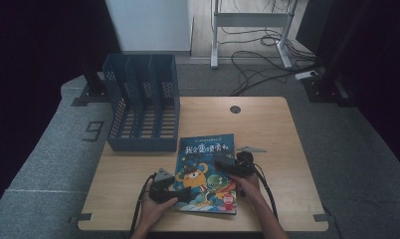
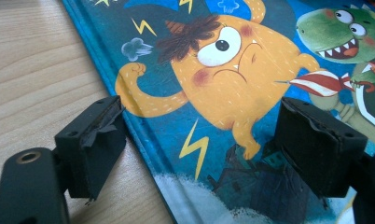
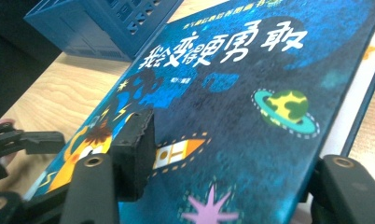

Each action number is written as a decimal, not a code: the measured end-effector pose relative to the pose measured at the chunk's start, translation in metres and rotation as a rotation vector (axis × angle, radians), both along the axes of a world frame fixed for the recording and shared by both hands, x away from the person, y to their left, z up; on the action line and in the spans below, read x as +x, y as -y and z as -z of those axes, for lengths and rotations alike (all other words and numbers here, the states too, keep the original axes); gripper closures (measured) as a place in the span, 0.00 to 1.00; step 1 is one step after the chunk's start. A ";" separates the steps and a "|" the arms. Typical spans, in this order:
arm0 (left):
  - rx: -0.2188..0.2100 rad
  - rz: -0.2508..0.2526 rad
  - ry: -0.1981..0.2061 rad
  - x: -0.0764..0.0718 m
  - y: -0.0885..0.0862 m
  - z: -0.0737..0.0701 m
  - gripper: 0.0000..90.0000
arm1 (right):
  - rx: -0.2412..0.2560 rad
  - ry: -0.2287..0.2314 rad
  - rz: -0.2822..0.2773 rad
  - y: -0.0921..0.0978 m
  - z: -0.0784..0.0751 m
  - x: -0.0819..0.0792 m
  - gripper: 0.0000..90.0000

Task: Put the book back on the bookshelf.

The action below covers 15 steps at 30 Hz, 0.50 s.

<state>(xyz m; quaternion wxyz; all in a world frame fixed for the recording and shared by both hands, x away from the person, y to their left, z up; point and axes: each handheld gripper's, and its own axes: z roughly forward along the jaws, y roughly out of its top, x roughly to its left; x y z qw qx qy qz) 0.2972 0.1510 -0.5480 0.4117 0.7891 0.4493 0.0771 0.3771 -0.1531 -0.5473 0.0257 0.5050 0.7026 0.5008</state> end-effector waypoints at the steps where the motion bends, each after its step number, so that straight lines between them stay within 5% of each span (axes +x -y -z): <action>1: 0.000 0.000 0.000 0.000 0.000 0.000 0.18 | 0.002 -0.001 -0.004 0.000 0.001 0.001 0.44; 15: -0.013 0.000 -0.004 0.000 -0.001 0.000 0.18 | 0.083 -0.024 -0.011 0.005 0.002 0.007 0.56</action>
